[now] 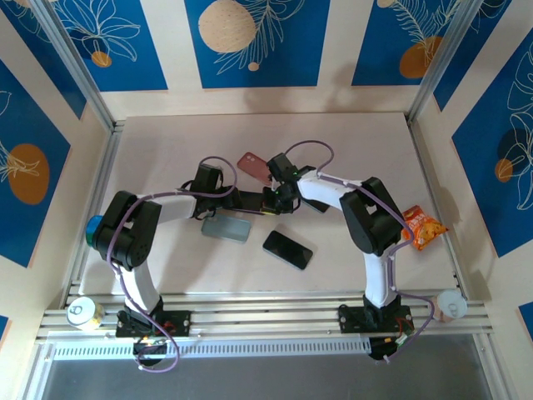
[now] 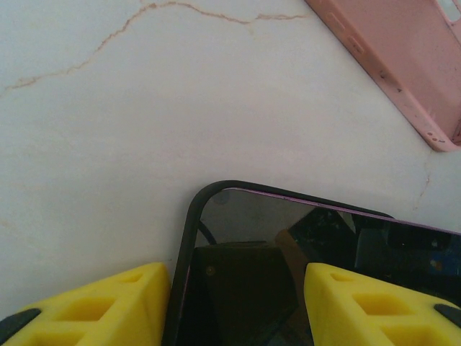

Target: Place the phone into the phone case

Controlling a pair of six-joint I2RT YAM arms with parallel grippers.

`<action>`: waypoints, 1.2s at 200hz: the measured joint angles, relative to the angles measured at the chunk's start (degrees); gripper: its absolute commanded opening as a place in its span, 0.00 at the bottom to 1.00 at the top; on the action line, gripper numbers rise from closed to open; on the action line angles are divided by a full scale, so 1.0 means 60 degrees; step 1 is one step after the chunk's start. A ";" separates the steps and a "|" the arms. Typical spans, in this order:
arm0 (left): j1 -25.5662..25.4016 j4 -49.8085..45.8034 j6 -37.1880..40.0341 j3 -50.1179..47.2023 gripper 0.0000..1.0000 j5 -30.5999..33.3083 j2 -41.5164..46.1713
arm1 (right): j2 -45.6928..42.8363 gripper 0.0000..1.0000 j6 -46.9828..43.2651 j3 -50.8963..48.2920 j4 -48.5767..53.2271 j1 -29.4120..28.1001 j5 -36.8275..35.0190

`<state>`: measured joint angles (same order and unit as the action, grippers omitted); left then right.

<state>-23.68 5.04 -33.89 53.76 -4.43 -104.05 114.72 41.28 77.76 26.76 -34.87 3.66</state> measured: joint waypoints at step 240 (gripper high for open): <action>-0.0120 -0.0787 0.0244 0.0550 0.51 0.0262 -0.0211 | -0.0273 0.00 0.0361 -0.1060 -0.1341 -0.0197 -0.0084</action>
<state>-24.40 0.32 -32.42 57.06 -2.85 -105.32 113.08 43.44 71.40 18.72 -36.05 3.16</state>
